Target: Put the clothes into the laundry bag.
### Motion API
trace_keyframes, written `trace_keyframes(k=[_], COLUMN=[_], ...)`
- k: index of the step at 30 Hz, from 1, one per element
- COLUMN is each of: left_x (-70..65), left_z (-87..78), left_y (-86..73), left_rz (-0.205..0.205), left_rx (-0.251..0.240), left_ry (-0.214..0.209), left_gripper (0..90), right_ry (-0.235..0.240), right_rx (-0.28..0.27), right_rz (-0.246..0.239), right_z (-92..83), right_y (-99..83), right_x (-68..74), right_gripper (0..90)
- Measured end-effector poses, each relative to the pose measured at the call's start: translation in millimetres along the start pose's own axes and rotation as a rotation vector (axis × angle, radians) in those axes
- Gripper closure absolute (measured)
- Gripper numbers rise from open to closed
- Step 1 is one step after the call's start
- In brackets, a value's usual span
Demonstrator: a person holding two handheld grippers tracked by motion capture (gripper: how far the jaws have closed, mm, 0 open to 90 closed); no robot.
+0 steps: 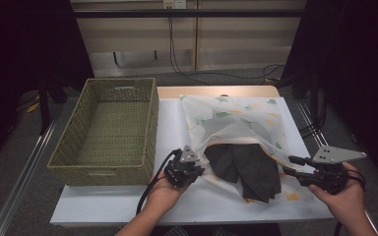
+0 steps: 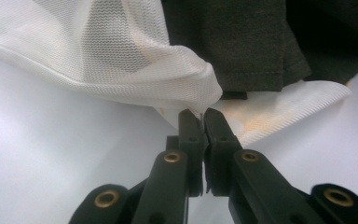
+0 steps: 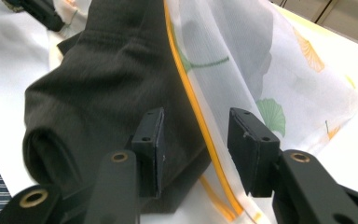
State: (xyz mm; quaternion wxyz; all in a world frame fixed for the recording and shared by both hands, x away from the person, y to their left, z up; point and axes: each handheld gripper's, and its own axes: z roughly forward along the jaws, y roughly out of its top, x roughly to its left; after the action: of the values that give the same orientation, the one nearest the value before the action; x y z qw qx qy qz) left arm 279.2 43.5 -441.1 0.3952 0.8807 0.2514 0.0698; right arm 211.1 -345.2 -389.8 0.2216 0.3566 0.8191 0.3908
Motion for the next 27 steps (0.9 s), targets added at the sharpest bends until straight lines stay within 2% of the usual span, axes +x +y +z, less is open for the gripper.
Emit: trace_keyframes(k=[1,2,5,6,7,8,9,11,12,14,15,18,20,21,22,27], left_x=[-2.1,-1.6,-0.2,0.4,2.8,3.2,4.6,4.6,3.9,-0.8,-2.1,-10.7,-14.3,-15.4,-15.8,-17.0], left_z=[-0.3,-2.7,-9.2,-10.4,-14.4,-15.9,-18.7,-22.3,-24.9,-26.8,-28.7,-31.9,-32.4,-33.4,-32.4,-24.1], left_y=[-2.4,-4.7,-13.4,-16.1,-20.2,-23.7,-26.6,-31.0,-31.4,-29.5,-27.0,-17.0,-9.4,-6.3,-1.9,13.0], left_rz=[-0.018,-0.005,-0.022,-0.042,-0.037,-0.056,-0.056,-0.07,-0.059,-0.067,-0.045,-0.02,0.011,0.022,0.034,0.063], left_rx=[-0.004,0.003,0.011,0.003,0.02,0.011,0.026,0.01,0.015,-0.019,-0.017,-0.044,-0.062,-0.052,-0.068,-0.053], left_ry=[-0.001,-0.004,0.001,-0.002,0.008,0.02,0.022,0.013,0.011,0.0,-0.012,-0.023,-0.029,-0.02,-0.025,-0.027], left_gripper=[87.1,86.7,86.7,86.9,88.6,89.4,89.2,86.9,85.4,82.0,80.8,75.4,72.2,70.5,68.8,63.9], right_ry=[0.004,0.001,0.007,0.01,0.009,0.014,0.016,0.024,0.024,0.033,0.034,0.035,0.042,0.039,0.04,0.044], right_rx=[-0.002,-0.004,-0.002,-0.004,-0.005,-0.005,-0.006,-0.006,-0.004,-0.004,-0.005,-0.007,-0.01,-0.012,-0.012,-0.014], right_rz=[-0.002,-0.007,-0.015,-0.019,-0.023,-0.024,-0.026,-0.029,-0.028,-0.03,-0.031,-0.037,-0.04,-0.04,-0.037,-0.033], right_z=[1.0,2.1,4.5,5.4,6.0,7.0,8.1,10.1,10.8,12.1,12.6,12.8,12.3,12.0,11.8,10.9], right_y=[1.5,3.0,6.8,7.8,8.4,9.3,10.0,11.2,11.7,13.2,14.0,16.2,17.7,18.2,18.5,18.6], right_x=[0.4,0.8,2.5,3.0,3.3,3.8,4.1,4.6,5.3,6.2,7.0,8.4,8.4,8.2,8.3,6.6], right_gripper=[57.0,57.0,56.9,56.8,56.8,56.7,56.7,56.6,56.6,56.4,56.4,56.1,55.9,55.9,55.8,55.5])
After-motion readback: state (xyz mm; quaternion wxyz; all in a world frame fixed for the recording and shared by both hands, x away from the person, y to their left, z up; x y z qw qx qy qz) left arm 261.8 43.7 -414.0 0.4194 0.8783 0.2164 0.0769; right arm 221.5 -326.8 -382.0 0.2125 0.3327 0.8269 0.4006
